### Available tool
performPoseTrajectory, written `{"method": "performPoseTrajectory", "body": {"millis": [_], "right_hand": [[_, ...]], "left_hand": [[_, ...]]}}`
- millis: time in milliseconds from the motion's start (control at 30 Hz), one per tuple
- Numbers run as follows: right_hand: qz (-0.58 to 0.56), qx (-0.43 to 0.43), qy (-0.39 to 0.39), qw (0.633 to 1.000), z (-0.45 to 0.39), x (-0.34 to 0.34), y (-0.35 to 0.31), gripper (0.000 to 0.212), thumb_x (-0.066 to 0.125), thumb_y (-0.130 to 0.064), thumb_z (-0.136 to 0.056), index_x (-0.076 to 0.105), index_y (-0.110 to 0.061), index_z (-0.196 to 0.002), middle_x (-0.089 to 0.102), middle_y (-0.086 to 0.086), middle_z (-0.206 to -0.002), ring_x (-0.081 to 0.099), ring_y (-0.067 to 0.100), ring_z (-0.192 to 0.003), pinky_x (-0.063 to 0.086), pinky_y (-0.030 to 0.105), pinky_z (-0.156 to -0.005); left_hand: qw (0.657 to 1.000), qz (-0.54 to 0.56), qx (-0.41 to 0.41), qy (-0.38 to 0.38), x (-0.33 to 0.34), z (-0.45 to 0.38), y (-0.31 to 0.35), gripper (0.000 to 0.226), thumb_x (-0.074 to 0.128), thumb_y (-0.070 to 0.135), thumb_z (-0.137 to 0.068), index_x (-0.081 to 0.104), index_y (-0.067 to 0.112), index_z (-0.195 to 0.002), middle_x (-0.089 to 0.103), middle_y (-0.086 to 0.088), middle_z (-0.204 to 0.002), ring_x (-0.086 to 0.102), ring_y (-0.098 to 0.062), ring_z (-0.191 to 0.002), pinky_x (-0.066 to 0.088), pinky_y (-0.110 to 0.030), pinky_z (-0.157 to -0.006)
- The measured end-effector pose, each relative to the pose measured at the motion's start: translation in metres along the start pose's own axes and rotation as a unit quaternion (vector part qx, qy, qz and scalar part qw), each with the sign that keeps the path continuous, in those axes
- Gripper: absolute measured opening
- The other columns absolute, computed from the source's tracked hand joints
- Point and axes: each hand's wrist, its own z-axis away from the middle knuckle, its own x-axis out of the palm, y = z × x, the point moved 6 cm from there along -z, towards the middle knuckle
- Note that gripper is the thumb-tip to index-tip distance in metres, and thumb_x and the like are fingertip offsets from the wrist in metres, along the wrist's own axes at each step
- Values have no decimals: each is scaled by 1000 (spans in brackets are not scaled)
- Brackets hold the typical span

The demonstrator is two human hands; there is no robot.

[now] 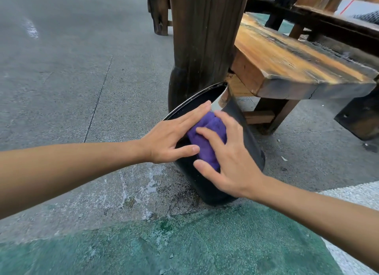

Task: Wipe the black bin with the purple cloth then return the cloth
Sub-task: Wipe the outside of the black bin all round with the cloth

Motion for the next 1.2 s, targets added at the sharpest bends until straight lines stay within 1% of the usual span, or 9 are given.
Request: {"method": "performPoseTrajectory", "body": {"millis": [67,167,433,600,700,767,867,1000,1200], "right_hand": [[32,-25,-2,999,5,13,-4,53,56,-54,-95,65,-13,-127,37,21,-153,32,41,-144,25,49,-121],[123,-83,3,989,13,29,-1,36,67,-29,-91,69,-10,-122,52,23,-145,45,47,-136,37,54,-114],[209,-187,-64,958,65,35,27,36,63,-12,-85,72,-20,-118,56,17,-145,56,42,-130,44,54,-109],[212,-184,-95,955,101,20,52,54,26,4,-97,74,-18,-107,63,17,-136,63,39,-117,55,45,-96],[194,-124,-129,964,113,8,76,38,64,5,-82,72,-20,-110,62,15,-135,57,35,-114,59,38,-81],[150,-71,-151,974,116,-2,91,49,76,-1,-74,70,-22,-118,57,13,-137,55,34,-116,59,38,-78],[80,2,-93,992,105,-18,101,46,72,-2,-80,69,-20,-122,52,13,-137,53,34,-117,49,43,-98],[5,93,-13,996,81,-26,100,40,65,-3,-82,72,-20,-117,51,8,-133,55,30,-117,46,48,-101],[-60,72,92,991,24,-45,70,46,66,8,-81,69,-12,-122,53,9,-132,54,26,-125,42,39,-109]], "left_hand": [[1000,-2,3,-5,1,0,-1,91,45,61,-95,6,16,-165,5,5,-175,19,-8,-158,38,-41,-120],[1000,-1,6,-6,2,-2,-1,92,45,62,-95,5,19,-165,5,7,-175,30,-7,-154,47,-38,-113],[1000,-24,13,7,2,-1,2,84,39,60,-97,5,25,-166,3,12,-174,32,-12,-155,60,-42,-87],[1000,-27,4,-4,4,-3,5,84,38,60,-96,5,25,-166,2,13,-174,44,-15,-148,60,-43,-81],[999,-33,5,-3,6,-6,10,84,38,60,-95,7,25,-166,1,14,-174,52,-14,-140,60,-42,-77],[999,-37,5,2,6,-8,12,84,39,59,-95,7,25,-165,1,14,-174,52,-10,-139,60,-41,-73],[999,-35,7,3,6,-7,12,84,44,54,-96,6,25,-166,0,13,-174,40,-7,-149,61,-40,-76],[999,-51,-9,5,6,-1,8,92,58,31,-92,4,29,-165,-2,16,-174,49,-13,-141,61,-40,-71],[997,-73,-14,12,4,11,7,104,65,25,-85,-1,29,-165,-2,15,-174,41,-8,-147,61,-35,-72]]}}
